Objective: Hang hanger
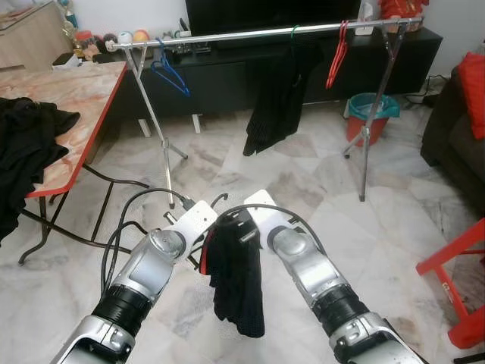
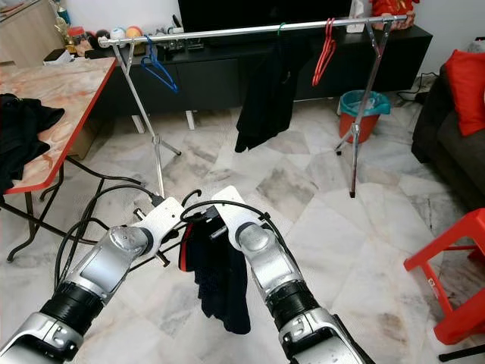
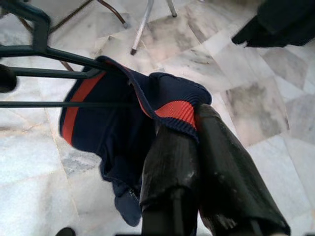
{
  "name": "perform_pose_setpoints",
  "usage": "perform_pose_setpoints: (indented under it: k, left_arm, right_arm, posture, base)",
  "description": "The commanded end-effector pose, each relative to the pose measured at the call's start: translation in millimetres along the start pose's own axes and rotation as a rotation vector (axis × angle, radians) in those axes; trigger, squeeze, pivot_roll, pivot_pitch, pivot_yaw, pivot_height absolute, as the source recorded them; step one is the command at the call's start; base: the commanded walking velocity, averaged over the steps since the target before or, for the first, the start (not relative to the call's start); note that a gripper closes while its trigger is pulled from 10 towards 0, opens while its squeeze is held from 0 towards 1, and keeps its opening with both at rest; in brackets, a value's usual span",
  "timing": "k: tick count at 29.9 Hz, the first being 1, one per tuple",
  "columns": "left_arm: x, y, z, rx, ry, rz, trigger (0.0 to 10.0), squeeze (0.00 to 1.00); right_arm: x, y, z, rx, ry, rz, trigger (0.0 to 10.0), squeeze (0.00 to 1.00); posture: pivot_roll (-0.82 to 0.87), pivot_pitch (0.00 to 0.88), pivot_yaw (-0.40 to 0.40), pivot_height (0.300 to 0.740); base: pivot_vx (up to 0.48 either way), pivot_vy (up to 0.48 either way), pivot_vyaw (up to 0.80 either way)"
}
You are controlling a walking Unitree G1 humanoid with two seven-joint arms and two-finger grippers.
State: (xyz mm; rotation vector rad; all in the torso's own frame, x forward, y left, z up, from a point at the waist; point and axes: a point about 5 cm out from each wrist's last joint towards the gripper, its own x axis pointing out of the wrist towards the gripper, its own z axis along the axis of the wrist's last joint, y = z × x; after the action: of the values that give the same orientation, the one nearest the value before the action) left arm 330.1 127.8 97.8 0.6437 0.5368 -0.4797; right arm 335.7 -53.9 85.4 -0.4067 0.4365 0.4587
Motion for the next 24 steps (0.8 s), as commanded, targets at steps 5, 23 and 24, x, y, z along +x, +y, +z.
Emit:
perform_pose_setpoints:
  k: [5,23,24]
  left_arm:
    - [-0.3,6.5,9,0.037,-0.066,0.043,10.0,0.0]
    - [-14.7,-29.8,38,-0.112,-0.368,-0.318,10.0,0.0]
    - [-15.0,-30.2,38,-0.111,-0.369,-0.326,10.0,0.0]
  right_arm:
    - [-4.1,22.8,13,0.004,-0.059,0.117,10.0,0.0]
    - [-10.3,-11.1,17,-0.234,-0.176,0.099,10.0,0.0]
    - [-10.7,-15.9,16,-0.248,-0.178,0.086,10.0,0.0]
  posture:
    - [0.04,0.0,0.078,0.74]
    - [0.05,0.0,0.076,0.74]
    - [0.05,0.0,0.076,0.74]
  base:
    - [0.0,0.0,0.0]
    - [0.0,0.0,0.0]
    - [0.0,0.0,0.0]
